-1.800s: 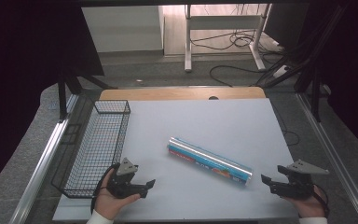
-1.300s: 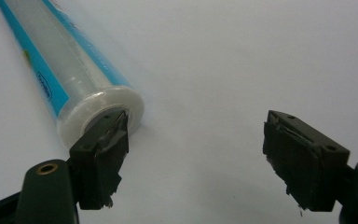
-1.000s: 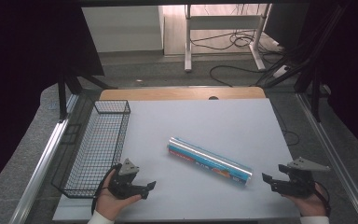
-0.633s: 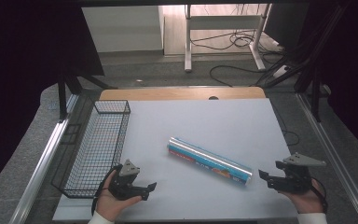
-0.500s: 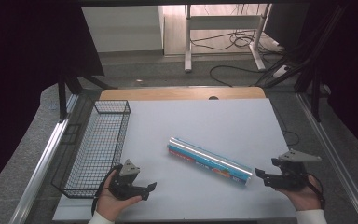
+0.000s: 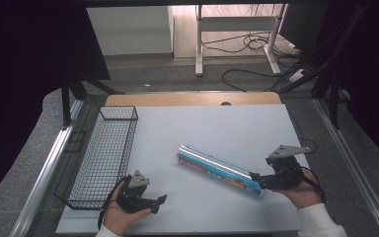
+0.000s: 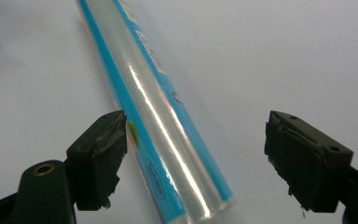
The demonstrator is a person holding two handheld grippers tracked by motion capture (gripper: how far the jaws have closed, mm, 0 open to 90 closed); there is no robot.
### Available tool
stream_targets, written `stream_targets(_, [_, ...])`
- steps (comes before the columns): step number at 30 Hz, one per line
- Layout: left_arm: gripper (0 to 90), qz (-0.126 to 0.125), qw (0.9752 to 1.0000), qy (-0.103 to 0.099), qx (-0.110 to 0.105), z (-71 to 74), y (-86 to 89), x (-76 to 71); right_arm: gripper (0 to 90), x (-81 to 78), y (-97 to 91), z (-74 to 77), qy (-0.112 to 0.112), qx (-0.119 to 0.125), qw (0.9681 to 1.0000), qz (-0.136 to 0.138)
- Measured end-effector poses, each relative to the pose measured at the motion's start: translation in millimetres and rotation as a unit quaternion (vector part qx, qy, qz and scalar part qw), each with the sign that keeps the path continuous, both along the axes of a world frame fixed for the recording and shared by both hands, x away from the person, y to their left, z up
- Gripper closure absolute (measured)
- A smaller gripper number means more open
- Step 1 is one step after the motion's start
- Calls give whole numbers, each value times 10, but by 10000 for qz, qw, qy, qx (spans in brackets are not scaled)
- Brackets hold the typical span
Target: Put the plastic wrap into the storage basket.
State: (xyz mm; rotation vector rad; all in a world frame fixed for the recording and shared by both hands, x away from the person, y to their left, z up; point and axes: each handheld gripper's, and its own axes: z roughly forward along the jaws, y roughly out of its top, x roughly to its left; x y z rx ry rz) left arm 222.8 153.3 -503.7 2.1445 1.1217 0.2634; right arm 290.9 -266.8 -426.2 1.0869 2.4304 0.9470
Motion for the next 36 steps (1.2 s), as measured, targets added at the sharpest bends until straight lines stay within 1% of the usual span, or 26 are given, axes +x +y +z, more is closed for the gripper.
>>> stream_targets(4, [154,11,10000,6,-2,-3,7,5,216,81,112,-9,79,-66,9998,146])
stream_targets(7, [154,0,10000,-5,9,-2,4,3,208,136,189,-26,191,-135,9994,262])
stream_targets(10, [153,-11,10000,-6,14,-5,1,3,208,180,274,-48,233,-227,9989,351])
stream_targets(12, [153,-9,10000,6,8,-5,0,1,210,191,297,-54,263,-230,9986,389])
stream_targets(13, [153,-12,10000,5,3,-4,2,2,215,233,374,-72,362,-310,9973,554])
stream_targets(15, [153,-12,10000,3,-1,-3,3,2,218,255,428,-85,428,-360,9965,615])
stream_targets(18, [153,-16,10000,12,3,-8,7,4,219,309,541,-120,527,-497,9945,753])
stream_targets(22, [153,-21,10000,14,12,-14,4,5,219,394,646,-177,651,-645,9922,849])
stream_targets(24, [153,-18,10000,16,12,-17,5,6,219,411,665,-188,673,-665,9918,858])
stream_targets(25, [153,-18,10000,18,14,-18,6,6,219,464,732,-223,748,-716,9902,940])
stream_targets(29, [154,-27,10000,20,31,-21,10,9,220,533,852,-282,890,-822,9868,1078])
stream_targets(32, [154,-32,10000,18,33,-21,10,8,220,572,949,-335,1048,-927,9834,1157])
stream_targets(33, [153,-36,10000,18,29,-21,12,7,221,582,972,-349,1058,-964,9825,1191])
stream_targets(36, [153,-34,10000,17,23,-20,17,9,224,621,1069,-414,1136,-1166,9786,1258])
